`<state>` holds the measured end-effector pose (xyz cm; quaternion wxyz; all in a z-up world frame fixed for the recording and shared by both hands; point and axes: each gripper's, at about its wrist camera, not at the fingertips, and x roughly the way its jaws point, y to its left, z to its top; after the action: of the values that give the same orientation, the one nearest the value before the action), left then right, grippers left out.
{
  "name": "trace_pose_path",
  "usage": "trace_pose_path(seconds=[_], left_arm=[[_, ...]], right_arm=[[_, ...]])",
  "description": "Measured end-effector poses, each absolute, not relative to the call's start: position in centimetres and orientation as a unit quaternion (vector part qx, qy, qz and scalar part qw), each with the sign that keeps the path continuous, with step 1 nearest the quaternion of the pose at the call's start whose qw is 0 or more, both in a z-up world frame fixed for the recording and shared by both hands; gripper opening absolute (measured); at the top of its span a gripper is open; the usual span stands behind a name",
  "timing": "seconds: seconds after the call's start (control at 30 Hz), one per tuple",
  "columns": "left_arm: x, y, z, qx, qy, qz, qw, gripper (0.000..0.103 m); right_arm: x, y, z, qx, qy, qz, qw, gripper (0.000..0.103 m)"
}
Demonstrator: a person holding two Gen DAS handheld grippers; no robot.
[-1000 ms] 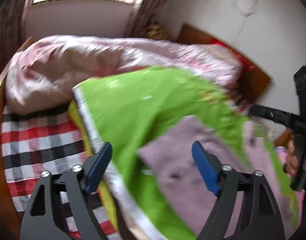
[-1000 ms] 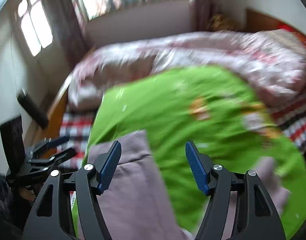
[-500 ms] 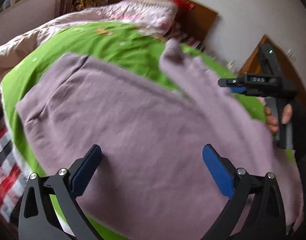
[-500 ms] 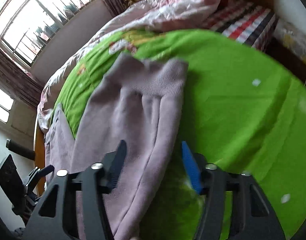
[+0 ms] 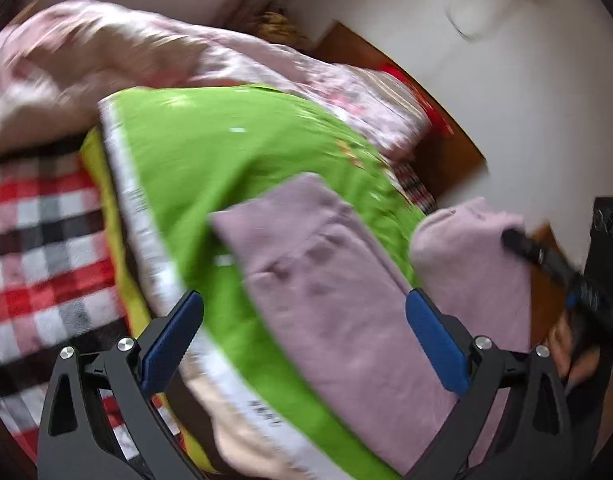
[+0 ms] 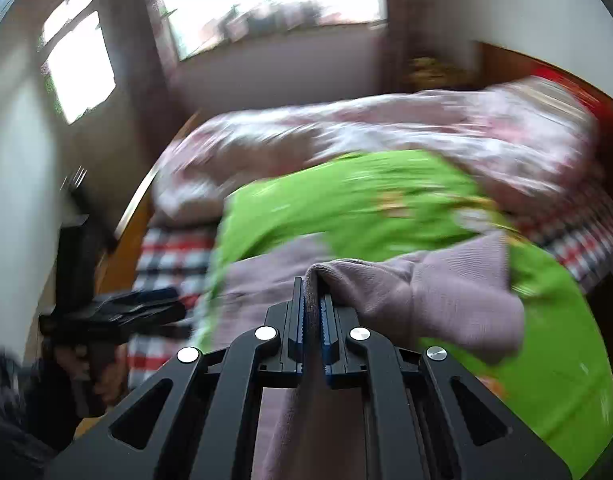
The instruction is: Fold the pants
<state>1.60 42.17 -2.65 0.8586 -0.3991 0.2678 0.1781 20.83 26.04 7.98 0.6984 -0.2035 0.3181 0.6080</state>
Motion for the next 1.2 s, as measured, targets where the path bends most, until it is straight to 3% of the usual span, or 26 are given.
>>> trace_pose_path(seconds=[0.13, 0.2, 0.3, 0.5, 0.63, 0.7, 0.93, 1.1, 1.2], left_arm=[[-1.1, 44.1, -3.7, -0.412, 0.270, 0.222, 0.841, 0.101], [-2.3, 44.8, -4.4, -0.415, 0.279, 0.238, 0.833, 0.101], [-3.7, 45.6, -4.7, -0.410, 0.284, 0.246, 0.831, 0.101], [-1.8, 44.3, -4.5, -0.414, 0.277, 0.182, 0.847, 0.101], [1.8, 43.1, -3.8, -0.423, 0.270, 0.116, 0.857, 0.100], [3.5, 42.8, -3.6, -0.418, 0.269, 0.106, 0.861, 0.099], [7.4, 43.4, -4.6, -0.406, 0.294, 0.123, 0.857, 0.080], [7.3, 43.3, -5.2, -0.404, 0.300, 0.133, 0.854, 0.072], [7.2, 43.5, -5.5, -0.403, 0.301, 0.133, 0.854, 0.068]], right_arm=[[14.0, 32.4, 1.1, -0.313, 0.352, 0.625, 0.623, 0.020], [12.8, 33.7, -1.3, -0.330, 0.363, 0.632, 0.600, 0.044], [14.4, 33.2, -1.2, -0.278, 0.380, 0.648, 0.598, 0.060], [20.9, 29.0, 4.5, -0.196, 0.325, 0.654, 0.654, 0.059], [25.6, 28.8, 3.4, -0.202, 0.345, 0.605, 0.689, 0.057], [27.7, 29.6, 1.3, -0.211, 0.366, 0.582, 0.695, 0.049], [30.8, 31.6, -1.8, -0.185, 0.398, 0.601, 0.668, 0.041], [29.9, 32.2, -1.8, -0.181, 0.389, 0.633, 0.644, 0.023], [29.2, 32.0, -1.6, -0.196, 0.371, 0.635, 0.649, 0.018]])
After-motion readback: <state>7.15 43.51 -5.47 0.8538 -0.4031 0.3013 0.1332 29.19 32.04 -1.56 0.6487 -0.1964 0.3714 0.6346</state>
